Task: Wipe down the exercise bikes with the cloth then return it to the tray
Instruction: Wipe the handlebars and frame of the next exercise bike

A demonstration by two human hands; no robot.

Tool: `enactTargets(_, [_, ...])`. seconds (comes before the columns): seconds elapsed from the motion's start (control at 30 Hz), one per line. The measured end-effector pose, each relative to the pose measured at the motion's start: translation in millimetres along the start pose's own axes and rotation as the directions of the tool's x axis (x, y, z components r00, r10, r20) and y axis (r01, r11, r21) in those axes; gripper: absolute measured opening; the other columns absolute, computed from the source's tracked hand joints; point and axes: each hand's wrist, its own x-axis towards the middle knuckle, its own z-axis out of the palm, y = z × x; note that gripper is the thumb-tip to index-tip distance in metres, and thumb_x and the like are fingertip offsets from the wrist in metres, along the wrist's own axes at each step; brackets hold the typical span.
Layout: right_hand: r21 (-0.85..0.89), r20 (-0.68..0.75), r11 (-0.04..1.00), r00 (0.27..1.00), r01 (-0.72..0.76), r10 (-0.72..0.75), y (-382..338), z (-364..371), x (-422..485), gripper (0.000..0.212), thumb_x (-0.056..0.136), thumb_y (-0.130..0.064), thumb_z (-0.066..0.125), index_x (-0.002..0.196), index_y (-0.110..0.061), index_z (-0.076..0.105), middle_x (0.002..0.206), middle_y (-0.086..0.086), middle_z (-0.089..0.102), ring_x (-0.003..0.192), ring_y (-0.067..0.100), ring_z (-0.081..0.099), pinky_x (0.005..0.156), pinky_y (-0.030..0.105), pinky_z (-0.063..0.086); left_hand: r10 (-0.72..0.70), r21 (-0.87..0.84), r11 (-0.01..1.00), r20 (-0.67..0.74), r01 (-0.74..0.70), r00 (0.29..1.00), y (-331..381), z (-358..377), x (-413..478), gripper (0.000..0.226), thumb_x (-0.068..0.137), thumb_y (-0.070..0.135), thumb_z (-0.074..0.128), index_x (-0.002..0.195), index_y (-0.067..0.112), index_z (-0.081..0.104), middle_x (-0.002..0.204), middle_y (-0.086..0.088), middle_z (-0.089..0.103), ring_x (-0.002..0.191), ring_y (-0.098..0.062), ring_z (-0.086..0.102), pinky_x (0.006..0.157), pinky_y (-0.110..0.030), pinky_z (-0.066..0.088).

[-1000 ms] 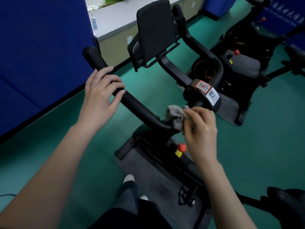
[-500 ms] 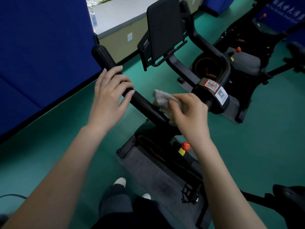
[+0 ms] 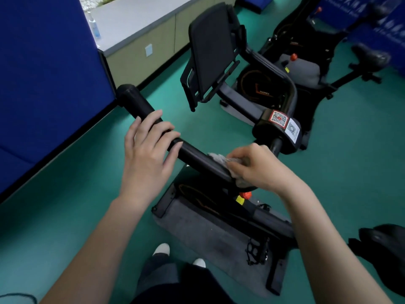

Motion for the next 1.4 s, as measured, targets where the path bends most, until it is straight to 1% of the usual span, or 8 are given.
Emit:
enactTargets(0.13, [-0.248,-0.079,0.961,0.986,0.123,-0.147,13.2,-0.3,-11.5,0.014,0.085,-0.005,0.059,0.080,-0.003,0.071,0.078,0.014,0.067,0.079,0.030,0.057,0.073,0.025,0.040,0.002,-0.003,1.000,-0.002,-0.002,1.000,-1.6,1.0,0.3,0.020,0.095,0.023,0.053,0.100,0.009,0.067,0.108,-0.004,0.064,0.130,-0.021,0.040,0.117,-0.035,0.010])
enactTargets(0.27, [-0.345,-0.239,0.935,0.956,0.080,-0.170,31.8,-1.0,-12.2,0.014,0.089,-0.010,0.061,0.096,-0.009,0.074,0.093,0.010,0.065,0.092,0.032,0.050,0.080,0.040,0.045,0.002,0.015,1.000,0.012,-0.002,1.000,-2.2,1.8,0.7,0.021,0.096,0.024,0.052,0.102,0.010,0.066,0.110,-0.004,0.063,0.131,-0.021,0.039,0.117,-0.035,0.009])
enactTargets(0.4, [-0.176,-0.692,0.984,0.714,-0.017,-0.112,41.5,12.6,-30.7,0.012,0.088,-0.008,0.065,0.098,-0.006,0.073,0.095,0.009,0.065,0.091,0.030,0.054,0.081,0.021,0.037,0.005,0.014,1.000,0.012,-0.005,1.000,-1.6,1.8,1.3,0.021,0.096,0.024,0.052,0.103,0.009,0.066,0.110,-0.004,0.063,0.131,-0.021,0.038,0.117,-0.036,0.010])
enactTargets(0.5, [-0.001,-0.846,0.999,0.533,0.043,-0.024,24.3,42.8,-45.5,0.014,0.086,-0.007,0.067,0.099,-0.005,0.072,0.097,0.005,0.063,0.091,0.023,0.057,0.084,0.015,0.038,0.011,0.012,1.000,0.024,-0.011,1.000,-2.8,-0.1,2.2,0.022,0.096,0.025,0.052,0.103,0.010,0.066,0.110,-0.003,0.063,0.131,-0.020,0.038,0.117,-0.034,0.008])
enactTargets(0.7, [0.318,-0.845,0.922,0.506,0.221,0.170,-25.1,117.7,-69.5,0.014,0.083,-0.005,0.064,0.095,0.000,0.071,0.096,0.007,0.065,0.094,0.018,0.063,0.086,0.023,0.047,0.059,0.027,0.998,0.073,-0.061,0.996,-8.8,-6.2,3.6,0.024,0.096,0.028,0.052,0.107,0.013,0.066,0.112,0.000,0.063,0.131,-0.019,0.038,0.113,-0.037,0.013])
enactTargets(0.97, [0.626,-0.661,0.765,0.622,0.149,0.420,-63.1,161.6,-50.5,0.018,0.078,-0.006,0.075,0.088,-0.018,0.065,0.089,-0.010,0.067,0.088,0.004,0.063,0.079,0.013,0.045,0.105,0.004,0.994,0.117,-0.107,0.988,-14.9,-10.3,2.5,0.028,0.096,0.030,0.048,0.113,0.014,0.064,0.118,0.001,0.060,0.134,-0.019,0.036,0.113,-0.037,0.011])
enactTargets(1.2, [0.669,-0.723,0.727,0.363,0.155,0.588,-85.5,163.6,-4.5,0.019,0.075,-0.013,0.079,0.079,-0.016,0.060,0.080,-0.009,0.065,0.078,0.006,0.061,0.075,0.013,0.045,0.144,0.008,0.989,0.132,-0.146,0.981,-20.9,-11.5,1.6,0.030,0.097,0.029,0.047,0.118,0.014,0.062,0.121,0.001,0.059,0.136,-0.018,0.033,0.114,-0.035,0.009])
enactTargets(1.4, [0.697,-0.708,0.704,0.283,0.137,0.647,-81.5,162.2,-1.0,0.018,0.074,-0.015,0.079,0.076,-0.014,0.062,0.075,-0.009,0.065,0.074,0.005,0.060,0.071,0.012,0.044,0.170,0.013,0.985,0.141,-0.174,0.975,-23.9,-12.2,1.7,0.030,0.097,0.029,0.047,0.120,0.015,0.061,0.123,0.000,0.059,0.136,-0.019,0.033,0.114,-0.036,0.011])
